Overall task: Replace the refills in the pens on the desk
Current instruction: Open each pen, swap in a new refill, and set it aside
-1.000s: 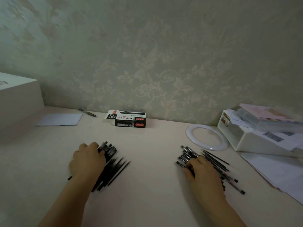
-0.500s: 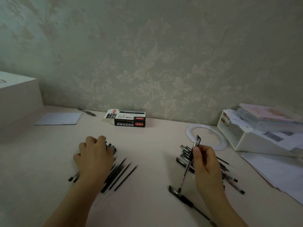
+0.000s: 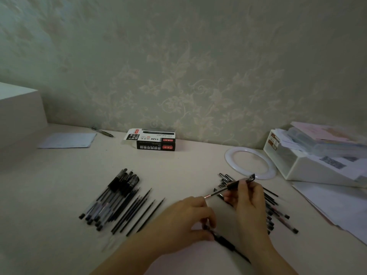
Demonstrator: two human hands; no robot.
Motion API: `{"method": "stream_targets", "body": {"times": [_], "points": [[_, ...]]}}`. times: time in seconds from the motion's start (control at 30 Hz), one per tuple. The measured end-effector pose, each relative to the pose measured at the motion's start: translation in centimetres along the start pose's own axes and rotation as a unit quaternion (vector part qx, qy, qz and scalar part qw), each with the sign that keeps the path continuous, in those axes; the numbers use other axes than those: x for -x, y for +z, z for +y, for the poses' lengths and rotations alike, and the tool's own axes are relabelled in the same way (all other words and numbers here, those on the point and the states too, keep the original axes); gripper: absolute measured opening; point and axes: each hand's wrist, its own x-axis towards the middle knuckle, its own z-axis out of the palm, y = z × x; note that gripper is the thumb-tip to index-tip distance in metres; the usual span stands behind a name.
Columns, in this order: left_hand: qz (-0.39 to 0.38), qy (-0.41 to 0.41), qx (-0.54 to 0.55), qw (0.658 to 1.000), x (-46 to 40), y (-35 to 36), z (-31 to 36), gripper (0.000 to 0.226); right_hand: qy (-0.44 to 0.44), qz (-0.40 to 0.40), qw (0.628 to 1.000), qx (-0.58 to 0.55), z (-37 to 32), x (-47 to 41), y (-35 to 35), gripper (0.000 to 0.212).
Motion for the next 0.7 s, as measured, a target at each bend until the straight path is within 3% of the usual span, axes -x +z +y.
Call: {"method": "stream_targets", "body": {"times": [0.17,0.43,0.53,0.7], "points": [[0.039,-0.059,-0.03,0.997,-0.2,0.8,-0.3,0.019,-0.024,-0.018,0.999,-0.036,-0.7,0.5,0.3,0.016],[0.124,-0.138,0.0,0.983,-0.4,0.4,-1.2,0.018,0.015,-0.051,0.995,-0.088,-0.9,0.9,0.6,0.014],[0.107,-0.16,-0.057,0.98,0.0,-0.5,-1.5,0.016,0.041,-0.051,0.995,-0.073,-0.8,0.8,0.5,0.015],[0.079,-0.2,-0.172,0.961,0.7,-1.7,-1.6,0.014,0.128,-0.119,0.983,-0.061,-0.4,1.0,0.7,0.011]]}}
